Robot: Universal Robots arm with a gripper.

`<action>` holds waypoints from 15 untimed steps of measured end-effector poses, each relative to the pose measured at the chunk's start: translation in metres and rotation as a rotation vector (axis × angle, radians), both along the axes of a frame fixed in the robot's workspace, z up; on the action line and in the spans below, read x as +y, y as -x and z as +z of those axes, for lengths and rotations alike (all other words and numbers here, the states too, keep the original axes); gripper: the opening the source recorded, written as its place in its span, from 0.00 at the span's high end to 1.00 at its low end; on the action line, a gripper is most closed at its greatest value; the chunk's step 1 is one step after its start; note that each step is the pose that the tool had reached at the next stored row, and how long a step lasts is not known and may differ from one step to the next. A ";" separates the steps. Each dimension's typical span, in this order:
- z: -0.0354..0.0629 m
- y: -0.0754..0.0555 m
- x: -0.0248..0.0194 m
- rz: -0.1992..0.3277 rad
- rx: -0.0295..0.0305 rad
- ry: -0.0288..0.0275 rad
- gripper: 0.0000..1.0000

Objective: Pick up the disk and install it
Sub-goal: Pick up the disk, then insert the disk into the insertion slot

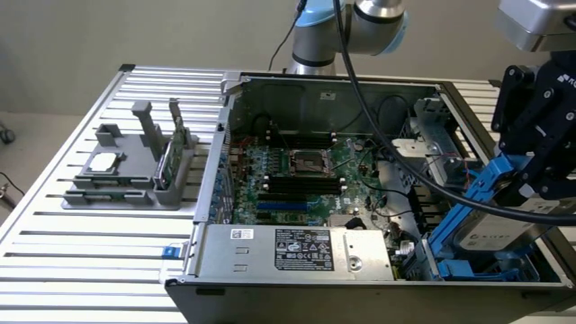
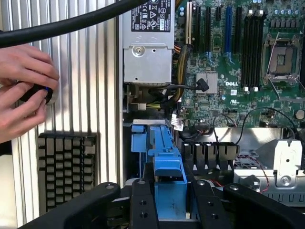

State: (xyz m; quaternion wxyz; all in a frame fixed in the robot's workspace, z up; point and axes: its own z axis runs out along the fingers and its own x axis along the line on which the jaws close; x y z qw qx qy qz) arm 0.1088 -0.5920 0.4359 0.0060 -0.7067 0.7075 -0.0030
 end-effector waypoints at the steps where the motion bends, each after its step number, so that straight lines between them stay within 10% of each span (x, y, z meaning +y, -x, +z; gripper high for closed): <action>1: -0.0007 0.000 0.0000 0.000 0.0000 0.0000 0.67; 15: -0.0076 0.000 0.0024 0.000 0.0008 0.0000 0.67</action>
